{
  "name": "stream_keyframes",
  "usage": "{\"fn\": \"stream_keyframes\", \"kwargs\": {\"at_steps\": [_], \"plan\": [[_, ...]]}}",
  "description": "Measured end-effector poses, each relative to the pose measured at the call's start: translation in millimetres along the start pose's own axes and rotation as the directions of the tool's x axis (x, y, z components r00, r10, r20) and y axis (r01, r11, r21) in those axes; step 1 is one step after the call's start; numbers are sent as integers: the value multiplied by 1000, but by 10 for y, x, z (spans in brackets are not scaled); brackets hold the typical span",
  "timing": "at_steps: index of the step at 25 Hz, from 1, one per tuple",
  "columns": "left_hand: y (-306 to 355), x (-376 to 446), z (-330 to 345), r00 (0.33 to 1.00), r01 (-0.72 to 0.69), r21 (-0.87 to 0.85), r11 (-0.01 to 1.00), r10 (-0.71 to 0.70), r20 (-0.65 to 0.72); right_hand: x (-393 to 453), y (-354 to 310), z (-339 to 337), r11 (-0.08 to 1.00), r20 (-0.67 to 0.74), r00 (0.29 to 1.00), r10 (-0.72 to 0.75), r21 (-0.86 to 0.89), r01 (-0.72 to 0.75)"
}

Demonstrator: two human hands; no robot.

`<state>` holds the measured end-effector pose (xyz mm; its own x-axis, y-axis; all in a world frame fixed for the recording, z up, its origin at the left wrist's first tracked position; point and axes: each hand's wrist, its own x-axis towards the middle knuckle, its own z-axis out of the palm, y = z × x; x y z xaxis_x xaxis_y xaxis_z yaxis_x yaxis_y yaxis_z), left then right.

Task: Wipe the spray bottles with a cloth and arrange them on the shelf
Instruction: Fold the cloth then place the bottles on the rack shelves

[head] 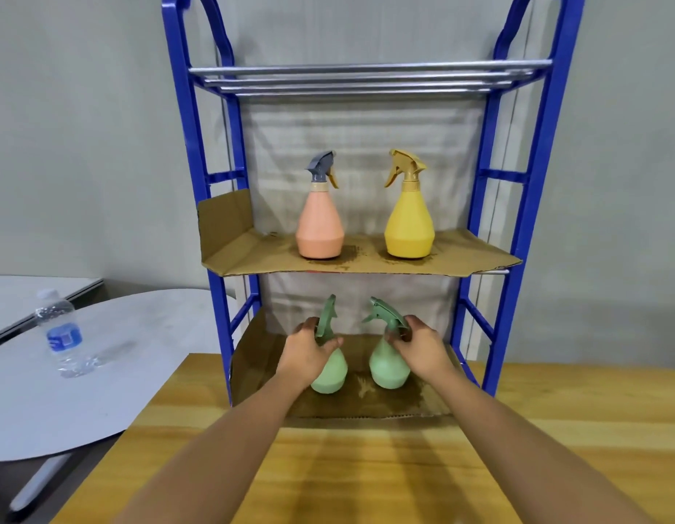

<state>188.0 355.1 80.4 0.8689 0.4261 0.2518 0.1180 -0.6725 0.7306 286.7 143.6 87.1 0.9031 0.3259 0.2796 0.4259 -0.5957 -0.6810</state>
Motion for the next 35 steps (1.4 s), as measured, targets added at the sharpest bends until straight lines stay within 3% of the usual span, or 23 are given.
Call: {"fn": "stream_keyframes", "kwargs": {"at_steps": [4,7,11,16,21,24,27,35], "plan": [[-196,-163,29,981,94,-63,994,-82,175,-196,140,139,995,-10,996,86,44,-85],[-294,-232,35,960,76,-7,997,-71,269,-270,337,320,993,54,993,108,50,-111],[-350,-203,41,975,19,127,992,-46,215,-278,409,405,992,73,990,121,16,-122],[-334,-206,235,981,128,193,973,-153,122,-222,423,447,996,42,995,86,17,-86],[-242,-301,455,975,221,199,955,-210,-76,-136,492,378,999,140,989,37,0,-38],[-306,-301,422,985,151,208,966,-164,47,-130,493,345,1000,182,983,18,-10,-17],[-350,-257,264,966,142,95,985,-159,203,-120,493,373,999,157,987,39,-24,-36],[-344,-179,407,978,180,130,975,-191,84,-37,530,317,999,171,985,32,-11,-31]]}}
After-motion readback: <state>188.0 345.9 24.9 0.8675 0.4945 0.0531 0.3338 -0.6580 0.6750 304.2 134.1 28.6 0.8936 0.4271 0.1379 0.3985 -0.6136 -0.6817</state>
